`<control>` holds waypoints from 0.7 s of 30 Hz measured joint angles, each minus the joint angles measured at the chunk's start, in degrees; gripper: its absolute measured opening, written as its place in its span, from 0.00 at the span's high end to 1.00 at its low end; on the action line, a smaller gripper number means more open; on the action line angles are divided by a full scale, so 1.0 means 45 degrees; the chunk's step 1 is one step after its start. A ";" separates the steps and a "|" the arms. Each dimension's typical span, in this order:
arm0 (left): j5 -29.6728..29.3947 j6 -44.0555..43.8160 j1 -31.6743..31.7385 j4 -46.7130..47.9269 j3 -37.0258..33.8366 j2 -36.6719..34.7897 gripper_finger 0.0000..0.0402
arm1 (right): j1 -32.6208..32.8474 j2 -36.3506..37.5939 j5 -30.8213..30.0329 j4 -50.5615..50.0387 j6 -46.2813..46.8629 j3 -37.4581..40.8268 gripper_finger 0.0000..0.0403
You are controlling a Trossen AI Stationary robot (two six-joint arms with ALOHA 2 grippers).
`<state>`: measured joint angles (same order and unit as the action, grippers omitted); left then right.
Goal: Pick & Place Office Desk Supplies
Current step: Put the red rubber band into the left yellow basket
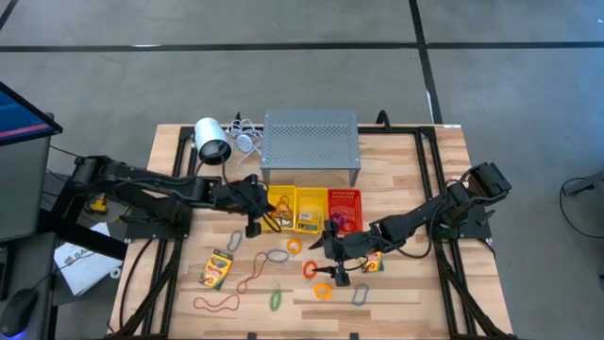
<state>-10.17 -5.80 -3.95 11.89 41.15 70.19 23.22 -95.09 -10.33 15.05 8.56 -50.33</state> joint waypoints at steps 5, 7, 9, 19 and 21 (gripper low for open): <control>0.0000 0.0000 -0.0003 -0.0017 0.0000 0.0457 0.99 | 0.0000 0.0000 0.0000 -0.0005 0.0000 0.0000 0.28; 0.0000 0.0000 -0.0005 -0.0110 0.0000 0.0680 1.00 | 0.0000 0.0000 0.0000 -0.0005 0.0000 0.0000 0.28; 0.0000 0.0000 -0.0005 -0.0272 0.0000 0.0916 1.00 | 0.0000 0.0000 0.0001 -0.0005 0.0000 0.0000 0.28; 0.0018 -0.0083 0.0674 -0.0768 0.0000 0.2456 0.99 | 0.0010 0.0000 0.0005 -0.0045 0.0005 0.0000 0.28; 0.0400 -0.0095 0.0856 -0.0876 0.0000 0.2683 0.99 | 0.0015 0.0000 0.0005 -0.0063 0.0005 0.0000 0.28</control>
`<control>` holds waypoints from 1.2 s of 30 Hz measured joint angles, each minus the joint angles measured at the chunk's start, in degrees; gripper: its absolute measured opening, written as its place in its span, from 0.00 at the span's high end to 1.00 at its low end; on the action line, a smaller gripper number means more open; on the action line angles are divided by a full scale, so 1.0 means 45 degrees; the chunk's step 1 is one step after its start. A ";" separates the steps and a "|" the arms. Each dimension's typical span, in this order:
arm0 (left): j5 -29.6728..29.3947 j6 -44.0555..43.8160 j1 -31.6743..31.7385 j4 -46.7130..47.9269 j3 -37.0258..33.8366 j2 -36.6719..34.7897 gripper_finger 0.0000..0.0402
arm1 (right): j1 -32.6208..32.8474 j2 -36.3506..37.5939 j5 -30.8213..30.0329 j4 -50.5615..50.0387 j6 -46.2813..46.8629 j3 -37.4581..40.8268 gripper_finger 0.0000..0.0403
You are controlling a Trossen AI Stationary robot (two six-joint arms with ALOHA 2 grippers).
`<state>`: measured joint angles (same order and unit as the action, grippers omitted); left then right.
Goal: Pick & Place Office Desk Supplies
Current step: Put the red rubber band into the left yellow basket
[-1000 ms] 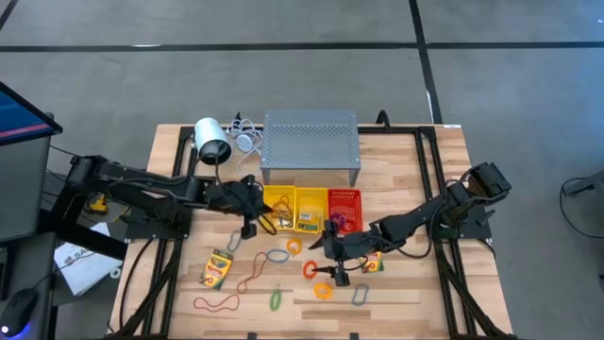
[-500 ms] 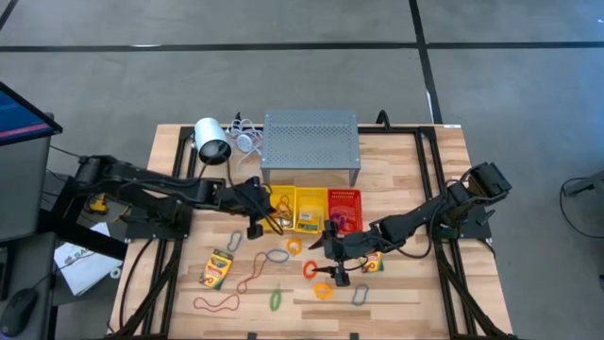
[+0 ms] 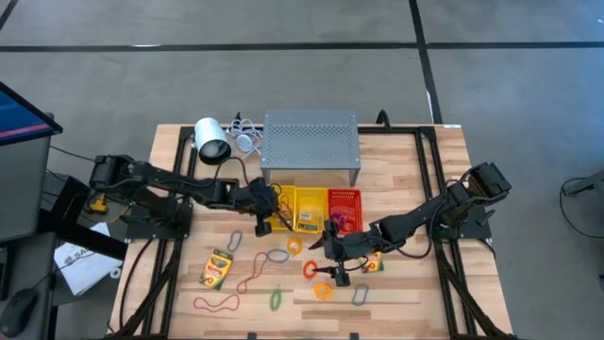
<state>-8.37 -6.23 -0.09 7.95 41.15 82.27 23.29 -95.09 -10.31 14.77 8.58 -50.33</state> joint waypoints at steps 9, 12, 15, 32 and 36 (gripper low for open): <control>0.1270 -0.0007 0.0409 -0.0852 0.0000 0.0712 0.99 | 0.0000 0.0000 0.0000 -0.0242 0.0000 0.0000 0.28; 0.1276 -0.0007 0.0426 -0.0996 0.0004 0.0844 0.99 | 0.0000 0.0000 0.0000 -0.0248 0.0000 0.0000 0.28; 0.1275 -0.0007 0.0423 -0.0951 -0.0005 0.0848 0.98 | 0.0000 0.0000 0.0000 -0.0246 0.0000 0.0000 0.28; 0.1263 0.0027 0.0426 -0.0915 0.0000 0.0135 0.68 | 0.0000 -0.0005 0.0000 -0.0239 0.0092 -0.0004 0.28; 0.1261 0.0039 0.0426 -0.0901 0.0005 -0.0459 0.62 | 0.0001 -0.0005 0.0000 -0.0232 0.0095 0.0000 0.28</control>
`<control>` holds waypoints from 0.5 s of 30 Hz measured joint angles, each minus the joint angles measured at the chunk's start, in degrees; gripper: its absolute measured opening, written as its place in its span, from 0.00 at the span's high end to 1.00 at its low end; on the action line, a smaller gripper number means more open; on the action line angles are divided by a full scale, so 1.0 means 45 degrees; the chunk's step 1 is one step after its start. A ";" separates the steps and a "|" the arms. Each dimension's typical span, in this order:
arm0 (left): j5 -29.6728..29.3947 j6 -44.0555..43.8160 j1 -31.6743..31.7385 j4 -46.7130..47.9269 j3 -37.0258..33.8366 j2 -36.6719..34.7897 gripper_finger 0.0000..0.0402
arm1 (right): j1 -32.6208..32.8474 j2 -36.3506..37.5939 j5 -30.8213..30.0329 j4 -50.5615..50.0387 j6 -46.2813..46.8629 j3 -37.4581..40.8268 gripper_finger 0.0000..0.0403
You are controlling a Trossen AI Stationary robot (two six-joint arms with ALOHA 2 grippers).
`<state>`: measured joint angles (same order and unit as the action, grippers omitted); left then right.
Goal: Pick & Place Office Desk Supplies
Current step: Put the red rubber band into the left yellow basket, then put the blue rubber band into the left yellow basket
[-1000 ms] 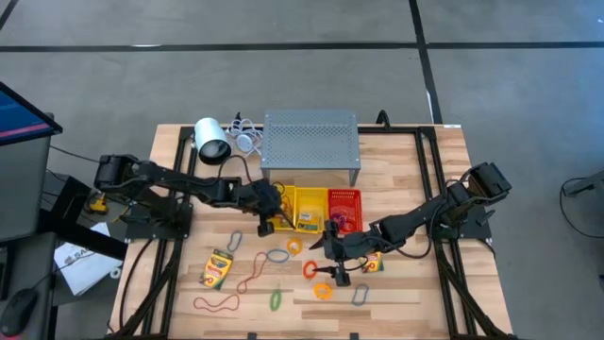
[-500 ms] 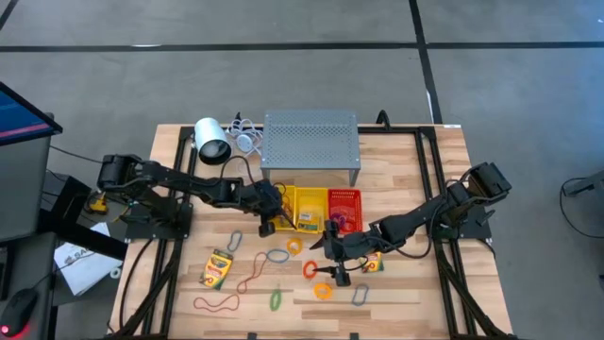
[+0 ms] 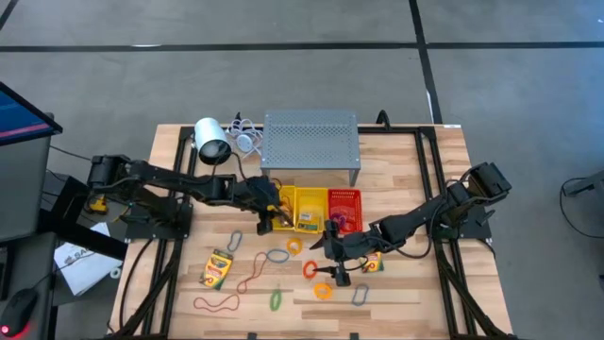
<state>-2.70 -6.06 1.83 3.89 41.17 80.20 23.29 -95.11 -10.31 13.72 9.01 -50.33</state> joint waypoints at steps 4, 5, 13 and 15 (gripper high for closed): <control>-0.0005 0.0003 0.0000 0.0495 -0.0005 -0.0480 0.60 | 0.0008 0.0000 0.0000 -0.0001 0.0000 0.0000 0.28; -0.0017 0.0003 -0.0004 0.0547 -0.0006 -0.0513 0.59 | 0.0008 0.0000 0.0000 0.0003 0.0002 0.0000 0.28; -0.0070 0.0224 -0.0005 0.1765 -0.0005 -0.0573 0.59 | 0.0008 0.0000 0.0000 0.0033 0.0002 0.0000 0.28; -0.0179 0.0288 -0.0005 0.1854 -0.0005 -0.0573 0.59 | 0.0008 -0.0002 0.0000 0.0033 0.0002 -0.0001 0.28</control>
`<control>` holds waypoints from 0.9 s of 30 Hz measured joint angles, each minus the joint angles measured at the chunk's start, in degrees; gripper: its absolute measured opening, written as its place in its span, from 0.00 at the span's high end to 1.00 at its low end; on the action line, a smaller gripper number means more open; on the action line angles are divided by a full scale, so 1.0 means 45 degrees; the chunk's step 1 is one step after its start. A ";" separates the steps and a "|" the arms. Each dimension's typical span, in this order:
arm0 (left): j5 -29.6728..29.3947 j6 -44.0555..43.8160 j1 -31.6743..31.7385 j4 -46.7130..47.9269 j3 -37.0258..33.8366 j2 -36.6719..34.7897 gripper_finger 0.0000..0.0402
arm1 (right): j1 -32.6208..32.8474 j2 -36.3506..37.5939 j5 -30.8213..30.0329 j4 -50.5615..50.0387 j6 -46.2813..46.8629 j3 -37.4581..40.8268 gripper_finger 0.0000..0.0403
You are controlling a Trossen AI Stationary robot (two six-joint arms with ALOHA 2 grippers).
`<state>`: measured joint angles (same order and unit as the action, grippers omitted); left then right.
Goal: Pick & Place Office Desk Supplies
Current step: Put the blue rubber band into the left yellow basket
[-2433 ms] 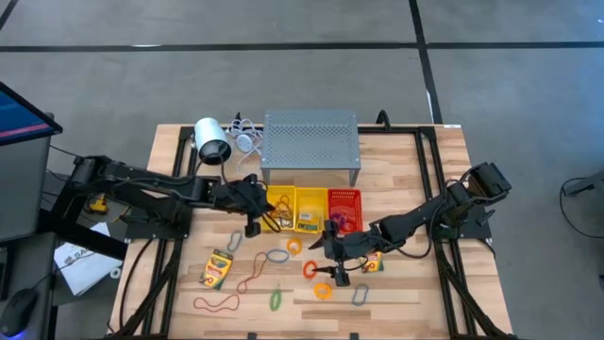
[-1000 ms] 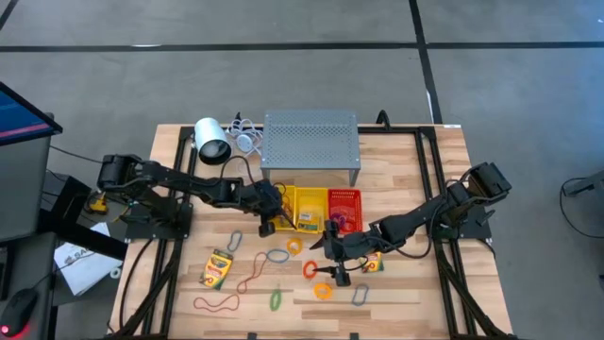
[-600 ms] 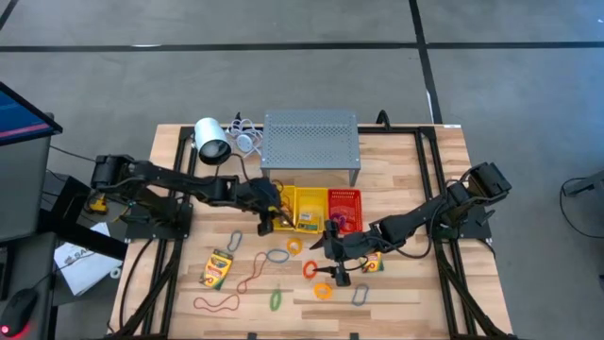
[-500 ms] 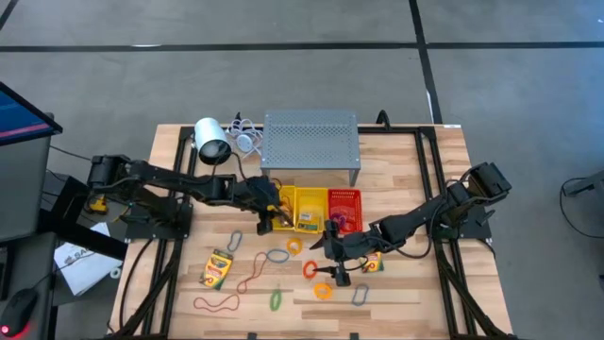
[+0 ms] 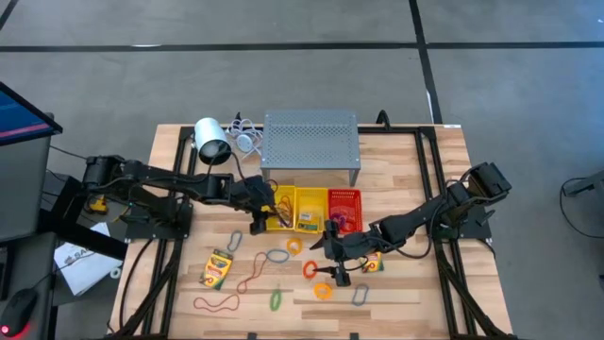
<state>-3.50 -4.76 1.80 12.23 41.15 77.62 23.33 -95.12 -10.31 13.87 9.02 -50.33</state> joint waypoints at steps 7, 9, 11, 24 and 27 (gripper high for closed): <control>-0.0255 0.0244 -0.0008 0.0141 0.0000 -0.0061 0.59 | 0.0000 0.0002 0.0000 0.0000 0.0000 -0.0003 0.28; -0.0258 0.0248 -0.0114 0.0163 0.0010 -0.0100 0.59 | 0.0004 0.0002 0.0000 0.0000 0.0000 0.0001 0.28; -0.0257 0.0239 -0.0269 0.0637 0.0010 -0.0255 0.59 | 0.0012 0.0002 0.0000 -0.0005 0.0005 0.0001 0.28; 0.0366 -0.3806 -0.2489 0.4554 0.0015 -0.2774 0.60 | 0.0015 -0.0003 0.0000 -0.0126 0.0102 -0.0003 0.28; 0.0575 -0.4968 -0.3195 0.5232 0.0015 -0.2926 0.60 | 0.0015 -0.0003 0.0000 -0.0126 0.0102 0.0001 0.28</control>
<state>-0.92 -27.12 -12.57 35.78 41.21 64.46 23.40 -95.13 -10.31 13.30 9.47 -50.33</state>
